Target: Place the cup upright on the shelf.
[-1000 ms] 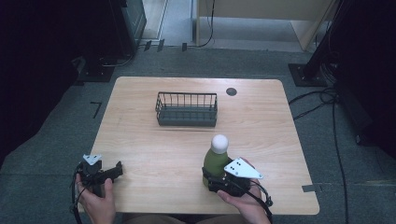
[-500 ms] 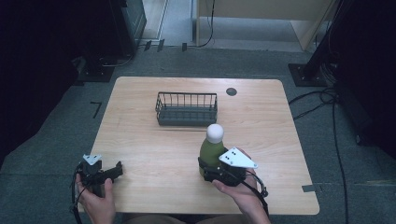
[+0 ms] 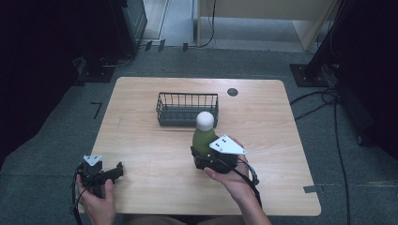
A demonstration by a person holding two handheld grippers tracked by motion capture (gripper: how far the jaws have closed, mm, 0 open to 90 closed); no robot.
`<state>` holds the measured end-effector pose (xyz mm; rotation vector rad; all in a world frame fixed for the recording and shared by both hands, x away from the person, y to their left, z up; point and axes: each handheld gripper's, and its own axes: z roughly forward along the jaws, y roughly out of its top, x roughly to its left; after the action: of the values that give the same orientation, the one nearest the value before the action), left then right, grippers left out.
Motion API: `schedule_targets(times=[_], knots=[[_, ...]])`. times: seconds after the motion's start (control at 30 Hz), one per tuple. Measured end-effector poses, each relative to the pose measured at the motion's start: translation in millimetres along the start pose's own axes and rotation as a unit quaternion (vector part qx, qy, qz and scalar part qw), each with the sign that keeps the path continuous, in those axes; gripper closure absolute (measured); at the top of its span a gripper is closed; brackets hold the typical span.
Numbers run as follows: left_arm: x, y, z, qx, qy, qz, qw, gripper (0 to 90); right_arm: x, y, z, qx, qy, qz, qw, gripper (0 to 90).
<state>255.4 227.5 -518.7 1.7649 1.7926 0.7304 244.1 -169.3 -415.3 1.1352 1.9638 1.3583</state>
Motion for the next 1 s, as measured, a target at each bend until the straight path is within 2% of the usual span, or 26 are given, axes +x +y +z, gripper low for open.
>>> schedule_targets(times=[0.47, 0.87, 1.0], knots=[[-0.1, 0.0, 0.0, 0.0, 0.0, -0.001, 1.0, 0.0, -9.2, 28.9, 25.6, -0.011, -0.024, 0.005, 0.9996, 20.1], [-0.1, 0.1, 0.0, 0.0, 0.0, -0.001, 1.0, 0.0, -19.1, 54.5, 40.9, -0.038, -0.056, 0.004, 0.9977, 20.1], [-0.1, 0.1, 0.0, 0.0, 0.0, -0.001, 1.0, 0.0, -23.8, 67.5, 45.0, -0.054, -0.073, 0.007, 0.9958, 20.1]])
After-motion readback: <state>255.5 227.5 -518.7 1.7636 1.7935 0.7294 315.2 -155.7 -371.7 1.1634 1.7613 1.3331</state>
